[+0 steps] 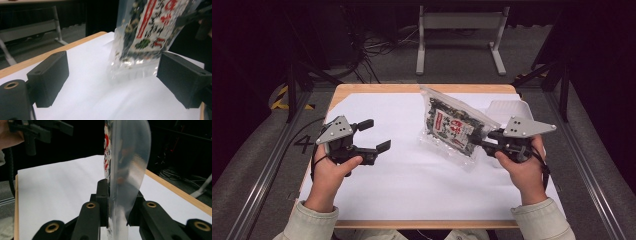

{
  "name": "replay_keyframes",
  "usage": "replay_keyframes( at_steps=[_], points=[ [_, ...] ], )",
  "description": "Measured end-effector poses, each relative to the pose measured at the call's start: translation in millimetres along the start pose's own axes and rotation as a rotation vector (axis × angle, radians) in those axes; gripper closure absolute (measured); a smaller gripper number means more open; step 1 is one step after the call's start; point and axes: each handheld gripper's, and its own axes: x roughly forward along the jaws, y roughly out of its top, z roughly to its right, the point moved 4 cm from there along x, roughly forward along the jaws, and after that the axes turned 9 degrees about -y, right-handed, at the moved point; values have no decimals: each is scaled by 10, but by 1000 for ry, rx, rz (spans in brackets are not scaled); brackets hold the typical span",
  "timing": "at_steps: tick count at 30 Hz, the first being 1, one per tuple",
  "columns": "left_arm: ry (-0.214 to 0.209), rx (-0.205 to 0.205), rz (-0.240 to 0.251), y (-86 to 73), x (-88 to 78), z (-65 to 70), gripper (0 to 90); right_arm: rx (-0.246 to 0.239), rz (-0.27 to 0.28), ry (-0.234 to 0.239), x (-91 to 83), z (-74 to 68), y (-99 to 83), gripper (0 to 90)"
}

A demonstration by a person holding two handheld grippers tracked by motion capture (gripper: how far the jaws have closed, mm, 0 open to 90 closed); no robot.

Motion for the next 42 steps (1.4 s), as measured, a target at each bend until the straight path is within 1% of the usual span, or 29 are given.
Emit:
replay_keyframes(
  at_steps=[1,4,5,6,7,8,10,11,15,18,20,21,23,24,25,26,28,29,30,32,34,35,37,39,42],
  points=[
    [4,-8,-4,-46,19,-16,113,12,-4,-10,-48,77,25,763],
    [19,-8,0,-144,75,-44,117,20,-6,-22,-98,157,54,763],
    [16,-11,-6,-179,97,-53,117,26,-7,-28,-111,182,63,764],
    [16,-11,-6,-179,97,-53,117,28,-9,-34,-124,210,68,764],
    [10,-12,-13,-242,132,-75,117,34,-11,-38,-136,233,72,763],
    [9,-15,-16,-272,148,-82,117,39,-13,-44,-147,258,74,764],
    [7,-11,-18,-299,161,-95,117,44,-18,-49,-160,282,76,764],
    [6,-14,-26,-356,174,-109,117,52,-23,-62,-188,338,83,764],
    [7,-25,-42,-480,185,-146,115,64,-24,-83,-238,431,104,763],
    [13,-38,-54,-565,177,-184,114,83,-16,-81,-272,507,122,763],
    [15,-43,-64,-619,169,-212,114,86,-19,-91,-294,558,135,763],
    [19,-42,-59,-643,170,-226,114,88,-23,-97,-305,581,140,763],
    [8,-56,-56,-688,163,-240,114,86,-29,-112,-320,631,151,763],
    [8,-56,-56,-688,163,-240,113,86,-29,-112,-320,631,151,763],
    [2,-63,-48,-721,162,-263,111,91,-37,-126,-332,686,160,763],
    [4,-63,-57,-735,158,-276,109,91,-39,-131,-334,706,162,764],
    [4,-65,-55,-747,158,-289,104,92,-44,-139,-337,732,163,763],
    [4,-73,-53,-763,157,-307,102,96,-49,-153,-339,788,166,763],
    [4,-73,-53,-763,157,-307,101,96,-49,-153,-339,788,166,763],
    [8,-75,-60,-786,154,-329,99,104,-56,-167,-340,867,165,764],
    [8,-79,-60,-798,154,-340,96,105,-58,-171,-341,886,165,764],
    [8,-82,-65,-803,150,-344,96,105,-62,-182,-347,933,165,764],
    [10,-82,-65,-813,150,-359,94,106,-65,-193,-360,975,164,764],
    [11,-95,-70,-826,149,-365,94,109,-65,-204,-376,1016,162,764],
    [11,-103,-69,-837,149,-378,94,116,-65,-219,-405,1076,155,763]
  ],
)
